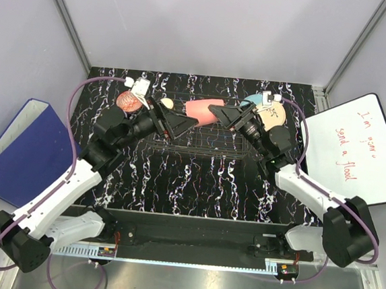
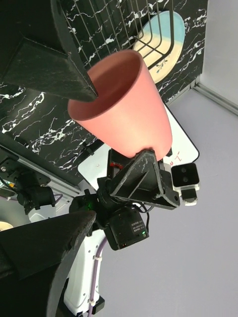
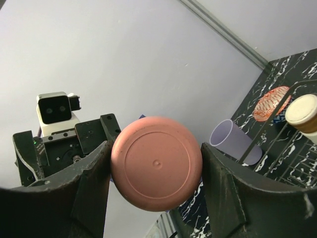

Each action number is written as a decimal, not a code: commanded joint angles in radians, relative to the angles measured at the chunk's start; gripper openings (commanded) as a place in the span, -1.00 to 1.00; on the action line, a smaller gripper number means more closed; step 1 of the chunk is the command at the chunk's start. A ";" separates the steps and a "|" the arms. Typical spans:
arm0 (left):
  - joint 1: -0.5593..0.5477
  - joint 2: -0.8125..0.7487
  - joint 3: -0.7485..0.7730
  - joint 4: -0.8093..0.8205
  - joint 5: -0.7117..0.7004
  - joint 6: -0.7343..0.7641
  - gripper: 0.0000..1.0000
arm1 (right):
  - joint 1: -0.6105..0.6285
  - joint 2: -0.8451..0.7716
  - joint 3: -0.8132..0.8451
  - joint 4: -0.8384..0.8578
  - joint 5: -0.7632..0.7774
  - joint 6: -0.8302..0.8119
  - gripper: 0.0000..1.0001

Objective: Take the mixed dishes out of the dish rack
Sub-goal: Pick up the cup from the dish rack, then place the cup at the center of the board.

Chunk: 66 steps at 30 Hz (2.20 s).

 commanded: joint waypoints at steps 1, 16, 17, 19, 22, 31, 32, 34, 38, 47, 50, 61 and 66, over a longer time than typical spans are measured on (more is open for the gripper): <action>-0.004 0.027 -0.013 0.112 0.057 -0.034 0.85 | 0.008 0.034 0.038 0.140 -0.059 0.059 -1.00; -0.014 0.074 0.035 0.010 0.057 0.007 -1.00 | 0.032 0.071 0.080 0.025 -0.167 0.028 -1.00; -0.016 0.069 0.042 -0.013 0.029 0.022 -1.00 | 0.031 0.060 0.078 0.002 -0.157 0.017 -0.72; -0.014 0.051 0.082 -0.120 -0.021 0.059 -1.00 | 0.031 0.004 0.080 -0.147 -0.070 -0.049 0.21; -0.014 0.023 0.185 -0.358 -0.226 0.174 -1.00 | 0.031 -0.113 0.126 -0.554 0.204 -0.191 0.99; 0.211 0.143 0.458 -0.941 -0.838 0.275 -1.00 | 0.033 -0.234 0.204 -1.050 0.567 -0.408 0.99; 0.228 0.143 0.441 -0.944 -0.842 0.262 -1.00 | 0.033 -0.237 0.201 -1.065 0.573 -0.414 1.00; 0.281 0.155 0.427 -0.943 -0.838 0.254 -1.00 | 0.033 -0.246 0.189 -1.081 0.571 -0.417 0.99; 0.377 0.253 0.464 -0.967 -0.798 0.246 -1.00 | 0.033 -0.262 0.158 -1.088 0.556 -0.418 0.99; 0.463 0.480 0.602 -0.998 -0.683 0.229 -1.00 | 0.031 -0.283 0.098 -1.069 0.530 -0.425 0.99; 0.466 0.515 0.595 -0.986 -0.658 0.226 -1.00 | 0.033 -0.285 0.078 -1.053 0.528 -0.428 0.99; 0.487 0.577 0.562 -0.955 -0.589 0.216 -1.00 | 0.033 -0.247 0.049 -1.026 0.511 -0.406 0.99; 0.527 0.633 0.565 -0.958 -0.520 0.194 -1.00 | 0.033 -0.247 0.046 -1.024 0.524 -0.412 0.99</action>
